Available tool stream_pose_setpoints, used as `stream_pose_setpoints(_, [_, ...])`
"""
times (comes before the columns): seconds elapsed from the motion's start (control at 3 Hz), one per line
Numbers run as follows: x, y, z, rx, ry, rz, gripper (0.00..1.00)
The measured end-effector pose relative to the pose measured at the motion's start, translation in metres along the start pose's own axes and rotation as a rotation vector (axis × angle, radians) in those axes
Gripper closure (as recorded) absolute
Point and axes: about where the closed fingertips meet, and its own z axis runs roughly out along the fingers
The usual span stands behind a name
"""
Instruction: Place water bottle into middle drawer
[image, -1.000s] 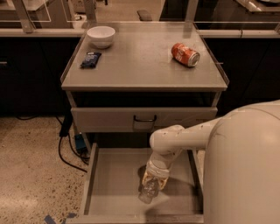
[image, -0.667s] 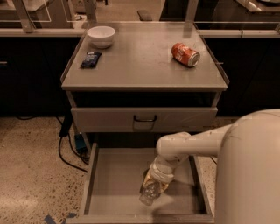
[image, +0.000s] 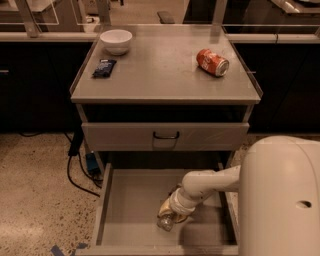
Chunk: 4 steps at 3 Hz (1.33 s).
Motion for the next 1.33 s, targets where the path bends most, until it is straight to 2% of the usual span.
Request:
stream_pose_setpoints(0.33, [0.0036, -0.0003, 0.0094, 0.002, -0.005, 0.002, 0.96])
stream_pose_setpoints(1.33, [0.0036, -0.0003, 0.0095, 0.002, -0.005, 0.002, 0.28])
